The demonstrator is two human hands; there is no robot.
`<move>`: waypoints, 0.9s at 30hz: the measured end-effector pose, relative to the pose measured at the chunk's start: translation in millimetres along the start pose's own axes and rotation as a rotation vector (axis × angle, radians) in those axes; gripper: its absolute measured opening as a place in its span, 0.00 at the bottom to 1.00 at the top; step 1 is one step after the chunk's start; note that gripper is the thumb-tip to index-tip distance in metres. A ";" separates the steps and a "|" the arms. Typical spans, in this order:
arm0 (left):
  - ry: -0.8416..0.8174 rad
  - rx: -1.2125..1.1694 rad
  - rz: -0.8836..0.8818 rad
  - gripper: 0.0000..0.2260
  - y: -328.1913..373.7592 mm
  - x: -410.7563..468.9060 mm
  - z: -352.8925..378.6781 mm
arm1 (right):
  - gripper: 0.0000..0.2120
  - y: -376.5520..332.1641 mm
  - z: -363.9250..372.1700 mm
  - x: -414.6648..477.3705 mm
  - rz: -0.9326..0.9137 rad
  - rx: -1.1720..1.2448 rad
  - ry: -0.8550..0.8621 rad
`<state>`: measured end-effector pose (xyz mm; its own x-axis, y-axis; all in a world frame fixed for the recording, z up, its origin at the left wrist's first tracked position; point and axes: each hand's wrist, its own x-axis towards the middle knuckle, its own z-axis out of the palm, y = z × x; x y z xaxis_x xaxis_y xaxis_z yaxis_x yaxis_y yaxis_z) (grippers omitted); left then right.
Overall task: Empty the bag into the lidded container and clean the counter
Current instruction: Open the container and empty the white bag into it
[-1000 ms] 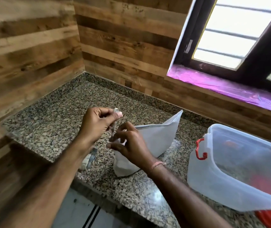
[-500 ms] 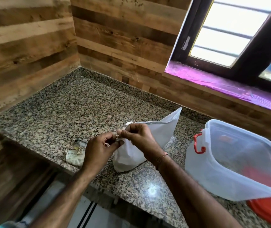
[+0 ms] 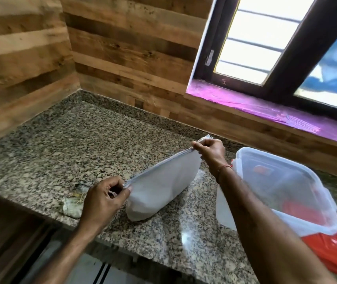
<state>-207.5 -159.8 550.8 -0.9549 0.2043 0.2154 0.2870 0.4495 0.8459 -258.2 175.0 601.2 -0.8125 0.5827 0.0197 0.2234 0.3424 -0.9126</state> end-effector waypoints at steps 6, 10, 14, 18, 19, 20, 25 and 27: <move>-0.050 0.588 0.145 0.26 49.2 40.6 24.2 | 0.14 0.7 4.7 7.7 0.000 0.012 -0.073; -0.062 0.812 0.181 0.18 64.7 57.4 34.5 | 0.12 1.4 -4.4 18.8 -0.012 0.056 -0.153; -0.062 0.752 0.213 0.10 50.6 48.5 32.2 | 0.13 7.7 -19.2 40.0 0.018 0.075 -0.161; -0.075 0.705 0.208 0.10 47.1 37.2 29.8 | 0.15 18.7 -34.2 70.3 0.079 0.107 -0.134; -0.068 0.689 0.201 0.10 49.7 35.0 30.8 | 0.14 21.1 -38.4 77.8 0.092 0.117 -0.123; -0.052 0.677 0.198 0.09 52.3 33.6 32.2 | 0.14 23.1 -42.6 84.7 0.106 0.134 -0.114; 0.054 0.600 0.081 0.13 47.6 23.1 34.1 | 0.19 29.0 -49.2 102.5 0.137 0.194 -0.154; 0.094 0.494 -0.048 0.14 44.2 16.8 33.6 | 0.18 29.4 -45.8 104.7 0.155 0.208 -0.190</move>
<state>-208.4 -107.3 575.5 -0.9642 0.1043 0.2437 0.2223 0.8190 0.5290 -312.0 279.8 595.1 -0.8680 0.4610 -0.1846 0.2530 0.0907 -0.9632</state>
